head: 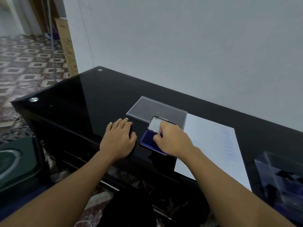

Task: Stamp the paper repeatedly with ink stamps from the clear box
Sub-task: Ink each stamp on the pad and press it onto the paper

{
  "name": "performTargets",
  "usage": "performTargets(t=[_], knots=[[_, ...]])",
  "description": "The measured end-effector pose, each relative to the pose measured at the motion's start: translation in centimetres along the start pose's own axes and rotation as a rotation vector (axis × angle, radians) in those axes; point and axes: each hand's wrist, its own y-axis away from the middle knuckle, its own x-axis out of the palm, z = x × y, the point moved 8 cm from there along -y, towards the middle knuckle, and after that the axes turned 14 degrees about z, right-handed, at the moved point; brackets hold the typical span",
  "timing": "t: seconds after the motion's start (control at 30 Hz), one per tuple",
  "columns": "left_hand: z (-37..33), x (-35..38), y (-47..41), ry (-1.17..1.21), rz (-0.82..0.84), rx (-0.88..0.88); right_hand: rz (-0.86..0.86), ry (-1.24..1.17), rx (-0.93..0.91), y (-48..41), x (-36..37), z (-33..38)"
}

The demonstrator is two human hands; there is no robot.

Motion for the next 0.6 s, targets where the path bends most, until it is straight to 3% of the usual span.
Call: performTargets(t=[0.6], knots=[[0.2,0.0,-0.2,-0.006,-0.022,-0.014,-0.046,0.032,0.009,-1.6,1.1,0.0]])
